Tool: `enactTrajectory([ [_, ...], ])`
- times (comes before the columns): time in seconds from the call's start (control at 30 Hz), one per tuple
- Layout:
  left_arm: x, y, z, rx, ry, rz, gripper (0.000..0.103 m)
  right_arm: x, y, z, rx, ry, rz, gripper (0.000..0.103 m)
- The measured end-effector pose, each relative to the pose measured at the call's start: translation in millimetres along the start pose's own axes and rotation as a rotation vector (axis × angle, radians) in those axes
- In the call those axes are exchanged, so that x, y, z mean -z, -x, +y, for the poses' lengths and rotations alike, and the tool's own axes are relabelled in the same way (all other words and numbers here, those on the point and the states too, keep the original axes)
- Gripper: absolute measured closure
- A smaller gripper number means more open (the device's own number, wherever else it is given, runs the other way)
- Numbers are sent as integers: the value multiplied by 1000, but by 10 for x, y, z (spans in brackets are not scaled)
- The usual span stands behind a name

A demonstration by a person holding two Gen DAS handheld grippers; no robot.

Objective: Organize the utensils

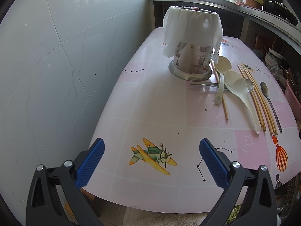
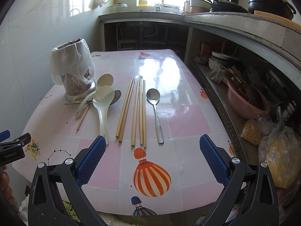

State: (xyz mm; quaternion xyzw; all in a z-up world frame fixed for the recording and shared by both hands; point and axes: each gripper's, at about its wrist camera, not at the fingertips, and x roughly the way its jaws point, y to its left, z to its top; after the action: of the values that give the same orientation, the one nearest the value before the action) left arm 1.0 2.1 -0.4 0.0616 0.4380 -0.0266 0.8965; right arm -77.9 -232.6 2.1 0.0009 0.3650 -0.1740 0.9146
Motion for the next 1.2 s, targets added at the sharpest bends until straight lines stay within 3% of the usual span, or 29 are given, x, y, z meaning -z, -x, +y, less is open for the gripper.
enactTrajectory([
  [0.63,-27,-65,51,-5,-9,9,4,-83,-108,18,7,3,17,8],
  [1.0,-383,-248,10,-19,-50,-9,4,-408,-367,-1,12,17,3,8],
  [1.1,-513,-263,1,-7,-70,-33,4,-534,-380,26,-16,32,-41,8],
  [1.2,-646,-319,-48,39,-93,-47,4,-620,-406,93,-134,72,-68,8],
])
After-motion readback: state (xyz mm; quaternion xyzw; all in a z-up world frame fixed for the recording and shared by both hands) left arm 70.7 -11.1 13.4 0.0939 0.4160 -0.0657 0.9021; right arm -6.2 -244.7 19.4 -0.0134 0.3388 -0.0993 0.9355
